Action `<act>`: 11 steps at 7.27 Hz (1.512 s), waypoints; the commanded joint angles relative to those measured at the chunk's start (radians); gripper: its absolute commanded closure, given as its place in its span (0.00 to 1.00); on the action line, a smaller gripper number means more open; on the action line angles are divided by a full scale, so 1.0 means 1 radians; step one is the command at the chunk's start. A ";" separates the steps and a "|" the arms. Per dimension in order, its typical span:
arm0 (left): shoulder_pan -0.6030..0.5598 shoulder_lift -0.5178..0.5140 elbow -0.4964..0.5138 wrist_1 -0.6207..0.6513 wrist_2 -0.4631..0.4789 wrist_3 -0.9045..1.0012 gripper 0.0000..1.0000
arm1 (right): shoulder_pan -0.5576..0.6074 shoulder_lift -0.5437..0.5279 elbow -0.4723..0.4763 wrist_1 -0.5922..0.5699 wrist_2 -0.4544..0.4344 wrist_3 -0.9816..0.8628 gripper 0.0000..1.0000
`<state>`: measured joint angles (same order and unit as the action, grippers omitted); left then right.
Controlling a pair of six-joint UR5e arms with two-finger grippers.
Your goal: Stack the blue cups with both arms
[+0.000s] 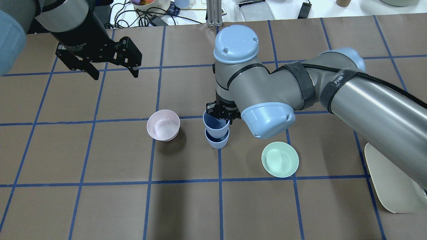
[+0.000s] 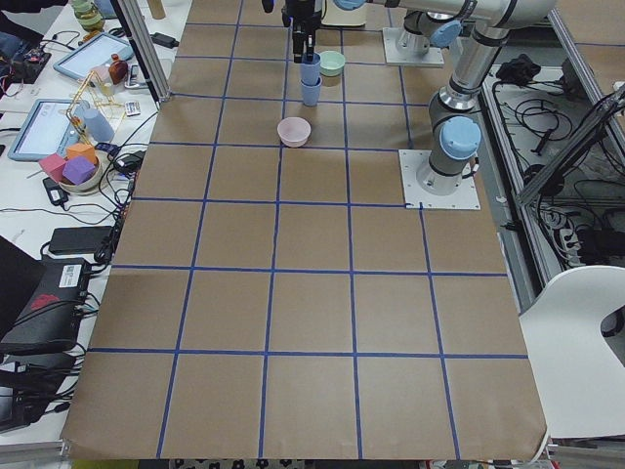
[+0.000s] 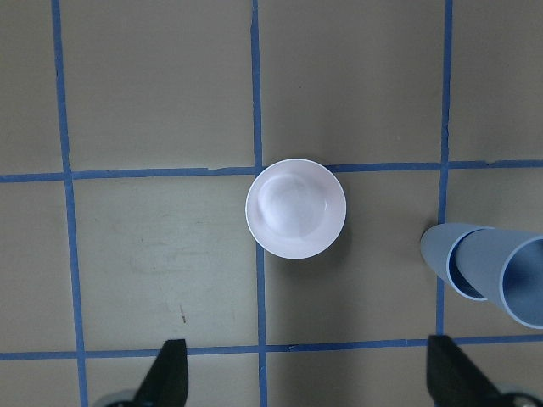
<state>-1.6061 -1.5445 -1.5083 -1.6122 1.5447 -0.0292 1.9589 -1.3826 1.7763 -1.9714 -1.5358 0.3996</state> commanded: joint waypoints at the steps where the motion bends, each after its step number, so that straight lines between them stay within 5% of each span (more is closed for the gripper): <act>1: 0.000 0.000 0.000 0.000 0.000 0.000 0.00 | -0.003 -0.001 0.026 -0.050 -0.003 0.002 0.31; 3: 0.000 -0.002 0.002 0.000 0.000 0.000 0.00 | -0.066 -0.004 -0.050 -0.035 -0.010 -0.039 0.20; 7: 0.000 0.003 -0.003 0.000 0.000 0.000 0.00 | -0.435 -0.004 -0.426 0.407 -0.007 -0.408 0.18; 9: 0.000 0.000 -0.003 0.000 0.002 0.000 0.00 | -0.433 -0.038 -0.436 0.425 0.002 -0.450 0.08; 11: 0.000 -0.008 0.006 0.000 0.002 -0.002 0.00 | -0.431 -0.090 -0.348 0.363 -0.004 -0.487 0.00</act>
<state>-1.6061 -1.5487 -1.5069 -1.6122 1.5460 -0.0303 1.5283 -1.4412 1.3827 -1.5668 -1.5391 -0.0680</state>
